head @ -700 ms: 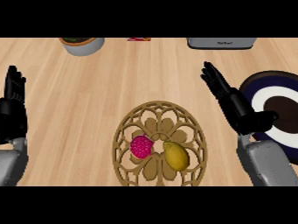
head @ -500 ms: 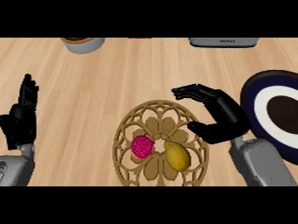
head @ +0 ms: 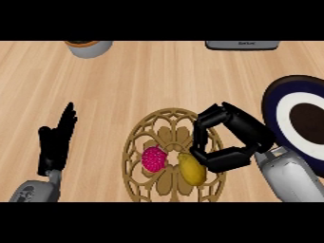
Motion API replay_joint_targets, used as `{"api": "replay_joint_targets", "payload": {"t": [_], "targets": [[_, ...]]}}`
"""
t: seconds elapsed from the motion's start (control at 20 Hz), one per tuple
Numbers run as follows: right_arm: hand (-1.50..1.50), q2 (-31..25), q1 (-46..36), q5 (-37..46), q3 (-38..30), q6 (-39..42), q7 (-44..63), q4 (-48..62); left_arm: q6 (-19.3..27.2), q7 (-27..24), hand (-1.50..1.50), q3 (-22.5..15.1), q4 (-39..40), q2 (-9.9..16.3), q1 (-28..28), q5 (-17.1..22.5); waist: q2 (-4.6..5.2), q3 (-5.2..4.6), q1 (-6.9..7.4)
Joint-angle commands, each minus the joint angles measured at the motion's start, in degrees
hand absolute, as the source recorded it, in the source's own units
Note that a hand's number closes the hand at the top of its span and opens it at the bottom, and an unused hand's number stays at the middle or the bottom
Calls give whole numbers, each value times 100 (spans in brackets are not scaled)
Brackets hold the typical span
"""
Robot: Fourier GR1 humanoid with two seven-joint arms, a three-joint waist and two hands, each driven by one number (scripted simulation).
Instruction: Pick the lemon from the placemat and place it in the plate
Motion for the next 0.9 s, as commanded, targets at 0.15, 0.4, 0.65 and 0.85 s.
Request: {"api": "replay_joint_targets", "payload": {"t": [0.15,0.4,0.65,0.85], "targets": [[-150,339,660,-1204,28,1382,-1697,1325,22,591,0,-233,-298,-63,-86,-85,88,19,134],[-150,-506,211,683,626,1367,-2627,1262,9,769,0,-272,-395,-63,-5,-137,41,6,82],[-150,-1017,-330,1538,547,604,-2413,935,72,961,0,-369,-899,-83,315,-164,14,1,71],[-150,-1088,-719,1872,679,853,-1770,567,4,774,0,-226,-807,-34,435,-177,17,-7,29]]}}
